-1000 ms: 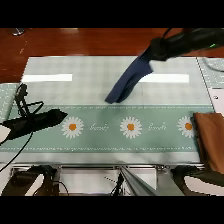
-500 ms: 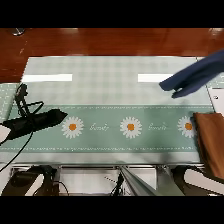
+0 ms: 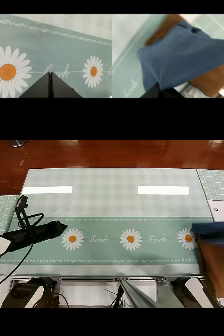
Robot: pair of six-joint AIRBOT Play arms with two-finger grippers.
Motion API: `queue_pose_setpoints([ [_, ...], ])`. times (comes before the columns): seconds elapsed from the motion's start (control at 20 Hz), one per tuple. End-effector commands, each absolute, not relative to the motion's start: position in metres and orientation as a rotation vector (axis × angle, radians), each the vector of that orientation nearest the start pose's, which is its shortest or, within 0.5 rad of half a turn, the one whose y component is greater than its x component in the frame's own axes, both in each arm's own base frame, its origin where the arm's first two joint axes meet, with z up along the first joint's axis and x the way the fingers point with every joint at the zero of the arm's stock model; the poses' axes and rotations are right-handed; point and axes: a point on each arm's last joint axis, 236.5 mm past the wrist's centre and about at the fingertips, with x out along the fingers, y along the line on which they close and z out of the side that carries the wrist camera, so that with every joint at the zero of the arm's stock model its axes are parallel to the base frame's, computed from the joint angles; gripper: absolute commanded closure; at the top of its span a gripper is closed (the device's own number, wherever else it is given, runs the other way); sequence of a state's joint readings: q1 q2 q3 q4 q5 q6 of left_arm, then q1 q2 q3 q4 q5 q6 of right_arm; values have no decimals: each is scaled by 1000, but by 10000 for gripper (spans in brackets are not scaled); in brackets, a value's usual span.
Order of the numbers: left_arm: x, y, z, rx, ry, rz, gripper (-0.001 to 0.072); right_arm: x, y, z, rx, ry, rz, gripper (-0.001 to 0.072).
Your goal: Fold the shirts.
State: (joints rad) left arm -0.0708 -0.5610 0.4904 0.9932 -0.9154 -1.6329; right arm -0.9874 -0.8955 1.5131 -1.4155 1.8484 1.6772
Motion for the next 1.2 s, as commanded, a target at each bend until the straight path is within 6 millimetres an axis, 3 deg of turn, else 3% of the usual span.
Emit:
queue_pose_setpoints([
  [0.0, 260, -120, 34, -558, 972, -284, 684, 63, -185, 176, 823, 1080, -1142, 681],
  [0.05, 260, -120, 34, -558, 970, -284, 684, 46, -183, 172, 841, 1076, -1224, 680],
  [0.1, 260, -120, 34, -557, 969, -284, 683, 31, -181, 170, 851, 1072, -1306, 614],
  [0.15, 261, -119, 34, -549, 963, -287, 683, 21, -180, 169, 861, 1065, -1369, 311],
  [0.2, 261, -119, 34, -548, 961, -287, 684, 20, -180, 168, 859, 1067, -1370, 69],
  [0.3, 269, -117, 39, -554, 924, -277, 684, 43, -187, 166, 849, 1036, -1274, 92],
  [0.35, 278, -113, 46, -558, 876, -265, 684, 70, -192, 168, 789, 1006, -1139, 93],
  [0.45, 297, -111, 70, -537, 804, -273, 684, 145, -192, 183, 731, 849, -855, 99],
  [0.5, 307, -113, 87, -529, 788, -287, 684, 190, -186, 201, 719, 732, -701, 189],
  [0.55, 320, -117, 110, -514, 768, -309, 684, 234, -173, 223, 724, 616, -543, 454],
  [0.6, 334, -122, 137, -486, 739, -346, 684, 278, -148, 251, 702, 503, -338, 682],
  [0.65, 351, -130, 168, -472, 704, -392, 684, 318, -112, 282, 691, 396, -118, 682],
  [0.7, 364, -140, 196, -461, 678, -441, 684, 345, -72, 303, 698, 341, 68, 682],
  [0.75, 377, -154, 223, -439, 657, -492, 685, 360, -35, 305, 675, 354, 191, 682],
  [0.85, 385, -194, 253, -361, 656, -616, 685, 376, 34, 265, 489, 516, 343, 682],
  [0.9, 381, -217, 249, -299, 691, -675, 685, 377, 61, 229, 346, 641, 378, 682],
  [0.95, 375, -232, 231, -237, 745, -697, 685, 375, 79, 193, 198, 753, 387, 682],
  [1.05, 367, -236, 164, -117, 902, -610, 685, 372, 96, 124, -17, 946, 332, 681],
  [1.1, 364, -223, 124, -64, 985, -518, 684, 370, 89, 91, -70, 1040, 235, 682],
  [1.15, 360, -205, 90, -31, 1054, -433, 684, 370, 70, 65, -68, 1120, 84, 682],
])
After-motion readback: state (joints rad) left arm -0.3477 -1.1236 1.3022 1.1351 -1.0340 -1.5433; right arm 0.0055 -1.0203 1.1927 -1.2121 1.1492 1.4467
